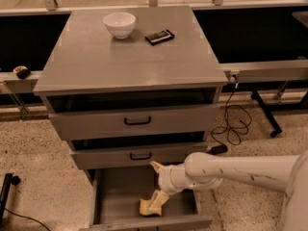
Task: Pick sponge from bottom drawer and place on counter
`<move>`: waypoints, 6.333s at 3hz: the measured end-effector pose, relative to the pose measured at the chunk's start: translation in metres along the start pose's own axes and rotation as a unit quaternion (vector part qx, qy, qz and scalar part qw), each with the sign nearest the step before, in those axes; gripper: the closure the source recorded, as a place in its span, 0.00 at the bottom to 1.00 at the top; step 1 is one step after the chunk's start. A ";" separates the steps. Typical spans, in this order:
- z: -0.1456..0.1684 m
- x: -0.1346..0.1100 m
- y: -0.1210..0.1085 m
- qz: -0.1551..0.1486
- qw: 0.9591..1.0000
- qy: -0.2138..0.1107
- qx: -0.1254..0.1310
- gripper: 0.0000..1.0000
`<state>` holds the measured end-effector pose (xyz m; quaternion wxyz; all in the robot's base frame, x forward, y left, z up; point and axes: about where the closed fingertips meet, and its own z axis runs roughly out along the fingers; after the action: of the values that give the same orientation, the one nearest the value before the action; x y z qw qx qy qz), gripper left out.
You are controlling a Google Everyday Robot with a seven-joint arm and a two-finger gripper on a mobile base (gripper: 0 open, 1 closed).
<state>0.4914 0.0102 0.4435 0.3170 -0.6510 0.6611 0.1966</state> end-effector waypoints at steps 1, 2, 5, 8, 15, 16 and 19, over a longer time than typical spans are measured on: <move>0.029 0.020 0.012 -0.014 1.000 0.010 -0.021 0.00; 0.030 0.021 0.014 -0.013 1.000 0.010 -0.023 0.00; 0.132 0.115 0.008 0.005 0.996 -0.067 -0.057 0.00; 0.189 0.183 -0.002 0.054 0.994 -0.049 -0.080 0.48; 0.234 0.217 0.010 0.002 0.995 -0.049 -0.089 0.68; 0.201 0.177 0.001 -0.030 0.993 -0.098 -0.062 0.91; 0.030 0.045 0.006 -0.157 0.973 -0.165 0.020 1.00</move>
Offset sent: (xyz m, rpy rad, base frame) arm -0.0055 0.0044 -0.0315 -0.0232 0.0115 0.0386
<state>0.4922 -0.0017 0.3905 0.4616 -0.6989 0.4927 0.2361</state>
